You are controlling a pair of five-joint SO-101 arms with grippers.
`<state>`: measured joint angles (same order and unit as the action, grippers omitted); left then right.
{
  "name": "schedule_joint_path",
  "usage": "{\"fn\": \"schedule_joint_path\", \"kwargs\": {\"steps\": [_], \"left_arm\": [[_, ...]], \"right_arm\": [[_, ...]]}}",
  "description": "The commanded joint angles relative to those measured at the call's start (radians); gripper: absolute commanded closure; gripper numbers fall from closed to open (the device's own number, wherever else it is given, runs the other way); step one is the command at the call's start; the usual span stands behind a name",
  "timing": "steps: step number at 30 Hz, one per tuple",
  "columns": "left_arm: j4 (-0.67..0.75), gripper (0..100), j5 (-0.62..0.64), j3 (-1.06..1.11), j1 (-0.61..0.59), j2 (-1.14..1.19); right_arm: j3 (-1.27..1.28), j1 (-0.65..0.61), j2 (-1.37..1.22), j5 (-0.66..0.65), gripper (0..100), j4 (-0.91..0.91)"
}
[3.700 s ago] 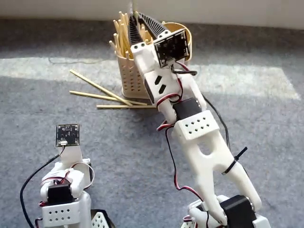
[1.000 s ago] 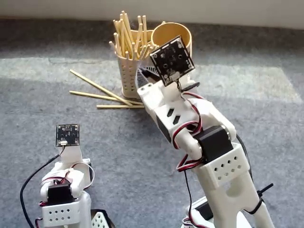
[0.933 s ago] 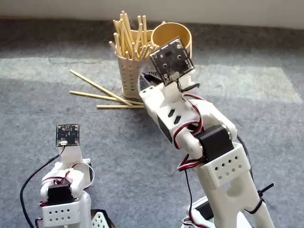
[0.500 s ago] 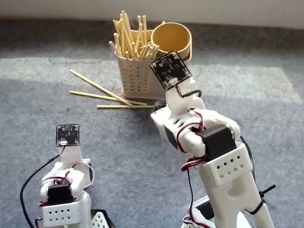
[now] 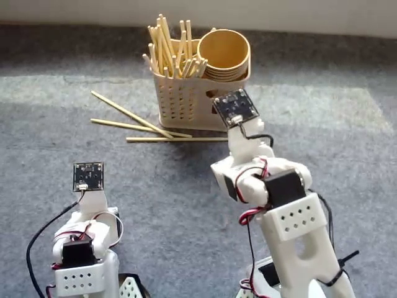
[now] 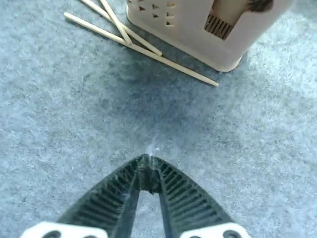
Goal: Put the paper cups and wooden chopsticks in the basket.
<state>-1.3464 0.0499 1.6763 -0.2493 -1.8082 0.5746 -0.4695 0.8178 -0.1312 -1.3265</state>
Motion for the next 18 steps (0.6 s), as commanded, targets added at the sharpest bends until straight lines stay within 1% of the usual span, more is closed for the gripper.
{"fn": "schedule_joint_path", "kwargs": {"steps": [1,9,14,18], "left_arm": [[-0.003,99,-0.005,0.019,-0.005,-0.008],[-0.003,99,-0.005,0.019,-0.002,-0.008],[-0.005,99,-0.005,0.019,0.002,-0.008],[-0.005,99,-0.006,0.019,0.005,-0.008]], "right_arm": [[0.065,0.013,0.159,0.02,99.3,0.038],[0.363,0.021,0.464,0.02,99.3,0.143],[0.552,0.127,0.661,0.021,99.3,0.232],[0.699,0.163,0.786,0.025,99.3,0.286]]}}
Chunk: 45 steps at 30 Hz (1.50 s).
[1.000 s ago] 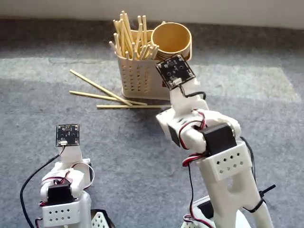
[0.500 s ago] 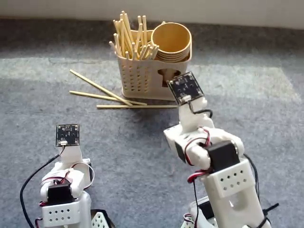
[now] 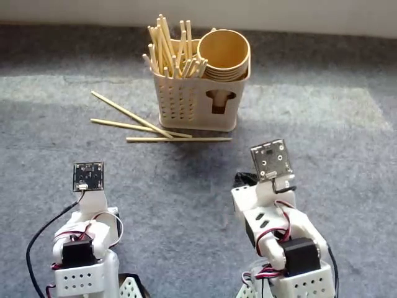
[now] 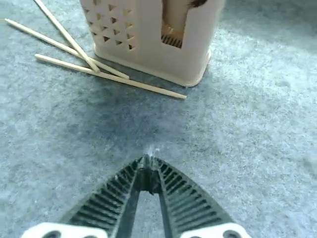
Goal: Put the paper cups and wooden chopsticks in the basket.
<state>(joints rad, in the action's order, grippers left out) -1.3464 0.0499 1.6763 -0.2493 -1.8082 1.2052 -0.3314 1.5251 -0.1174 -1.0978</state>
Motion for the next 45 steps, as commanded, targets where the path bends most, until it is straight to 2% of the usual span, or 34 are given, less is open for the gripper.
{"fn": "schedule_joint_path", "kwargs": {"steps": [1,8,14,16,20,22,27,35,41,45], "left_arm": [[-0.005,99,-0.006,0.019,-0.001,-0.008],[0.009,99,-0.006,-0.001,-0.002,-0.008],[0.057,99,-0.021,-0.122,-0.059,-0.008],[0.106,99,-0.11,-0.159,-0.077,-0.008],[0.21,99,-0.44,-0.194,-0.127,-0.008],[0.25,99,-0.559,-0.206,-0.148,-0.008],[0.253,99,-0.582,-0.245,-0.171,-0.005],[0.006,99,-0.582,-0.542,-0.163,0.001],[-0.11,99,-0.629,-0.671,-0.093,0.004],[-0.123,99,-0.631,-0.717,-0.077,0.085]], "right_arm": [[0.101,0.027,0.107,0.011,99.3,0.065],[0.225,0.027,0.312,0.011,99.3,0.062],[0.26,0.027,0.311,0.011,99.3,0.068],[0.26,0.027,0.312,0.011,99.3,0.07],[0.263,0.027,0.312,0.011,99.3,0.074],[0.265,0.027,0.312,0.011,99.3,0.082],[0.295,0.027,0.312,0.005,99.2,0.097],[0.354,0.028,0.312,0.005,99.2,0.168],[0.352,0.101,0.312,0.005,99.2,0.173],[0.352,0.116,0.312,0.005,99.2,0.173]]}}
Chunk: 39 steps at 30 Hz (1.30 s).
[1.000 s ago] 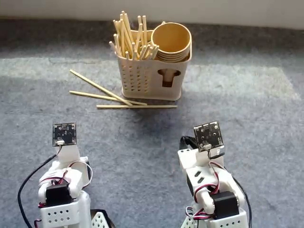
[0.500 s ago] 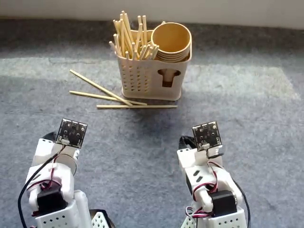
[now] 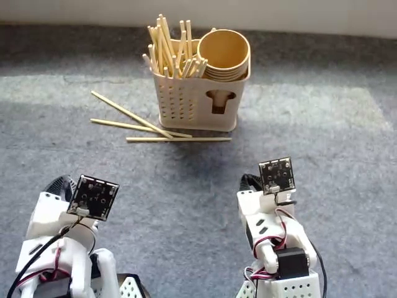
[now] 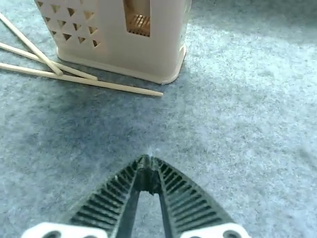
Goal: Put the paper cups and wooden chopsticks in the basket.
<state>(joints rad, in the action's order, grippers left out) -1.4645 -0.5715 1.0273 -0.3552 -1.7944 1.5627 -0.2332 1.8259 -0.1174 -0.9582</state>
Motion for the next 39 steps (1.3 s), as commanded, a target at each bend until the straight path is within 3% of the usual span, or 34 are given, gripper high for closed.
{"fn": "schedule_joint_path", "kwargs": {"steps": [1,9,15,20,30,36,39], "left_arm": [[-0.006,98,-0.011,-0.085,0.028,0.11],[-0.123,96,-0.163,-0.28,0.162,0.455],[-0.132,96,-0.316,-0.348,0.22,0.662],[-0.13,88,-0.405,-0.386,0.225,0.831],[-0.017,88,-0.405,-0.484,0.217,1.136],[-0.018,88,-0.4,-0.51,0.186,1.159],[0.025,88,-0.281,-0.516,0.156,1.152]], "right_arm": [[-0.005,0.018,0.012,0.005,99.2,0.033],[-0.004,0.018,0.012,0.005,99.2,0.033],[-0.004,0.039,0.012,0.005,99.2,0.035],[-0.005,0.054,0.012,0.005,99.2,0.035],[0.005,0.051,0.012,0.005,99.2,0.065],[0.005,0.053,0.012,0.005,99.2,0.065],[0.005,0.053,0.012,0.005,99.2,0.067]]}}
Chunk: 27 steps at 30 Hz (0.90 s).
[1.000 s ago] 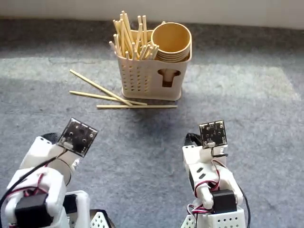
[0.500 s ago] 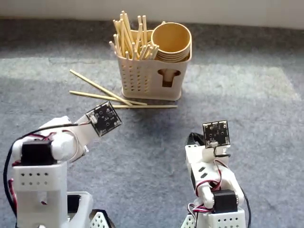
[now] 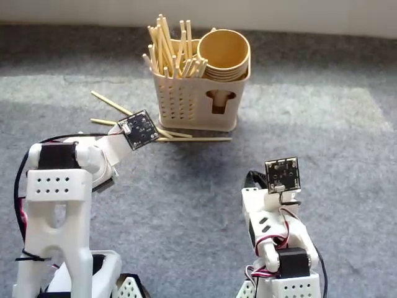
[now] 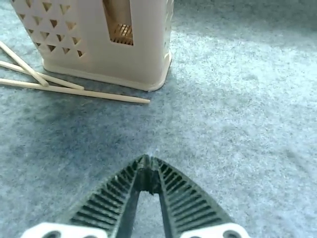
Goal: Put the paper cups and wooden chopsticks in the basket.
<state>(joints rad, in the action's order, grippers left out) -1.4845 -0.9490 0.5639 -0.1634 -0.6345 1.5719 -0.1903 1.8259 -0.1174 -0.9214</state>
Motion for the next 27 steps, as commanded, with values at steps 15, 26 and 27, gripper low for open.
{"fn": "schedule_joint_path", "kwargs": {"steps": [15,26,27], "left_arm": [[0.293,87,0.684,-0.053,-0.061,0.002],[0.381,87,0.821,-0.062,-0.058,0.05],[0.381,87,0.824,-0.079,-0.058,0.084]], "right_arm": [[-0.004,0.008,0.012,0.003,99.2,0.031],[-0.004,0.008,0.012,0.003,99.2,0.031],[-0.004,0.008,0.012,0.003,99.2,0.031]]}}
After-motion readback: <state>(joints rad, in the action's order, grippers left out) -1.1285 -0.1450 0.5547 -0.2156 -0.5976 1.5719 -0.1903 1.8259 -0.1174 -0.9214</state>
